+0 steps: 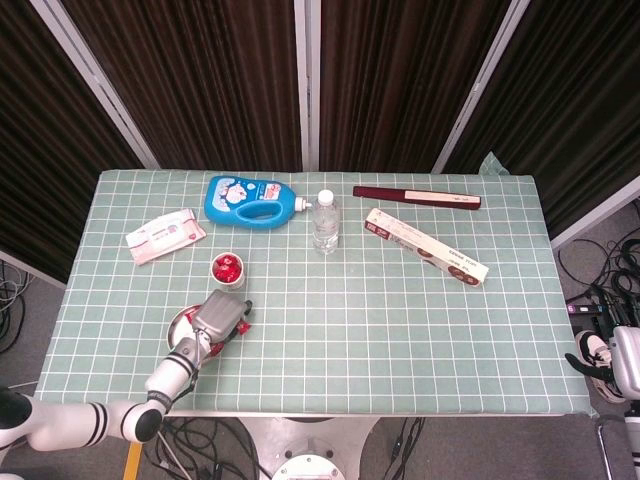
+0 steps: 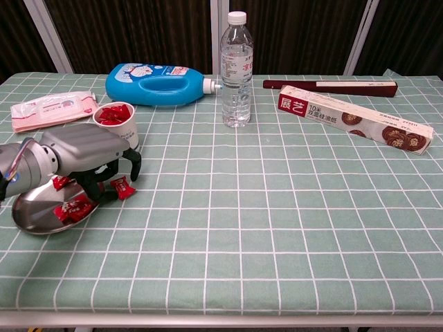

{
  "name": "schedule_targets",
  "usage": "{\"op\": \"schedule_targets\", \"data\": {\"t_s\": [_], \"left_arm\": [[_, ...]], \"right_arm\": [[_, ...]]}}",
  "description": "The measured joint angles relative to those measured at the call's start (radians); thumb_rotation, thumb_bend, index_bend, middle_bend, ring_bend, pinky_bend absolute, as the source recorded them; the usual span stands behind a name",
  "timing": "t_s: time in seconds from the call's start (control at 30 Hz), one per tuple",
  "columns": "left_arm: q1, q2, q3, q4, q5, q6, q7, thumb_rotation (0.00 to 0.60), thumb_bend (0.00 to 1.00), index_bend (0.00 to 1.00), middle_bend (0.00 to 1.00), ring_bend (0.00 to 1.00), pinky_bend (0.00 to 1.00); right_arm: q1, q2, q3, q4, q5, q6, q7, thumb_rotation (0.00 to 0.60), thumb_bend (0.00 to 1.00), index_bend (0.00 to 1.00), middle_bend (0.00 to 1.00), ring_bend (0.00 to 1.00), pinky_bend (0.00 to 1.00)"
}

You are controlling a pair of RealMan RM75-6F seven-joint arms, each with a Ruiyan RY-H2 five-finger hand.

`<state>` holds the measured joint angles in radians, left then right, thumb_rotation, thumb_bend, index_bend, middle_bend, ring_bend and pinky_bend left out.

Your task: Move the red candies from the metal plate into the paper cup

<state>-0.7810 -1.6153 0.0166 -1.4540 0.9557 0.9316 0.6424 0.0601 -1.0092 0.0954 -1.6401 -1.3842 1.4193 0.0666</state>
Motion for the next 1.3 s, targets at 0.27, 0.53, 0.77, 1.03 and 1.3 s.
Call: {"op": "schedule_targets", "data": {"t_s": [0.27, 0.53, 0.77, 1.03, 1.3], "left_arm": [[0.013, -0.008, -0.003, 0.013, 0.036, 0.006, -0.025, 0.6, 0.31, 0.52, 0.95, 0.98, 1.0], [0.023, -0.016, -0.005, 0.034, 0.071, 0.001, -0.055, 0.6, 0.39, 0.6, 0.96, 0.99, 1.0], [0.037, -0.003, -0.014, 0.021, 0.105, 0.006, -0.103, 0.6, 0.42, 0.63, 0.97, 1.0, 1.0], [0.047, 0.1, -0.074, -0.128, 0.154, 0.053, -0.18, 0.6, 0.42, 0.62, 0.97, 1.0, 1.0], [0.005, 0.11, -0.193, -0.08, 0.062, 0.044, -0.204, 0.6, 0.42, 0.61, 0.96, 1.0, 1.0]], "right_arm": [[0.003, 0.001, 0.001, -0.003, 0.0, -0.004, -0.004, 0.6, 0.03, 0.0, 0.14, 0.0, 0.35], [0.002, 0.002, 0.0, -0.006, 0.001, -0.003, -0.005, 0.6, 0.03, 0.0, 0.15, 0.0, 0.35], [0.002, 0.003, 0.0, -0.005, -0.001, -0.001, -0.002, 0.6, 0.03, 0.0, 0.15, 0.0, 0.35], [0.003, 0.0, 0.0, 0.001, -0.002, -0.004, 0.001, 0.6, 0.03, 0.0, 0.15, 0.0, 0.35], [0.0, 0.0, -0.001, 0.004, -0.002, -0.001, 0.007, 0.6, 0.03, 0.0, 0.15, 0.0, 0.35]]}}
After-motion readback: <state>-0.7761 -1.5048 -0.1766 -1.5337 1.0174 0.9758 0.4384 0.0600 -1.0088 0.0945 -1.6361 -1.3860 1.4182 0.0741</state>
